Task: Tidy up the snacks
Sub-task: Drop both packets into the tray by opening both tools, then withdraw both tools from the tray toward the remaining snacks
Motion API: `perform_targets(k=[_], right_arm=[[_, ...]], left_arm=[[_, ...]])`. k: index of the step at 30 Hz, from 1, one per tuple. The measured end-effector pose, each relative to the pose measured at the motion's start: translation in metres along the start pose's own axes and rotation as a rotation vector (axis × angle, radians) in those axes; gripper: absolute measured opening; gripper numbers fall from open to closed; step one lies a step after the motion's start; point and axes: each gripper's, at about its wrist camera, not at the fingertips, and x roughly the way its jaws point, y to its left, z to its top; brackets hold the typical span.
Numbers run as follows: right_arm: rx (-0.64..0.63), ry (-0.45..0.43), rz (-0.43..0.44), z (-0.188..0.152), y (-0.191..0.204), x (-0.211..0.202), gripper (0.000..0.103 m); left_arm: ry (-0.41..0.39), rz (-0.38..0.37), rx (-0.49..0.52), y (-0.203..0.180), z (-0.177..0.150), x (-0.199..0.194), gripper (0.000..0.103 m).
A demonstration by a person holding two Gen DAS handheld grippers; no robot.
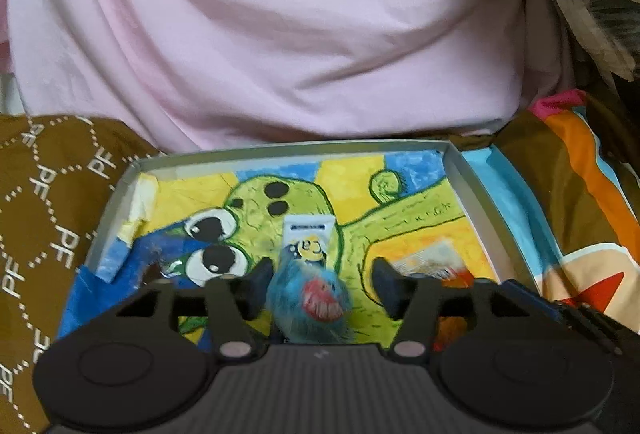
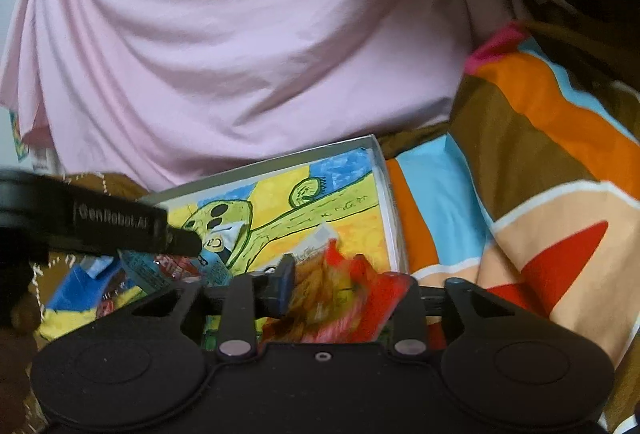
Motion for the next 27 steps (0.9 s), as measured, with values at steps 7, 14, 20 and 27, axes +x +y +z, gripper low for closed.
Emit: perform_targets(k=[7, 14, 20, 27], right_arm=[[-0.082, -0.051, -0.01, 0.002, 0.015, -0.013, 0.079], [-0.11, -0.101, -0.018, 0.013, 0.03, -0.04, 0.097], [-0.125, -0.146, -0.016, 0.027, 0.042, -0.076, 0.102], [-0.148, -0.177, -0.022, 0.035, 0.061, -0.122, 0.102]], left_arm=[[-0.04, 0.012, -0.028, 0.012, 0.004, -0.019, 0.089], [-0.097, 0.028, -0.034, 0.026, 0.01, -0.053, 0.103], [-0.108, 0.036, -0.078, 0.043, 0.011, -0.085, 0.103], [-0.117, 0.06, -0.115, 0.065, -0.005, -0.122, 0.103]])
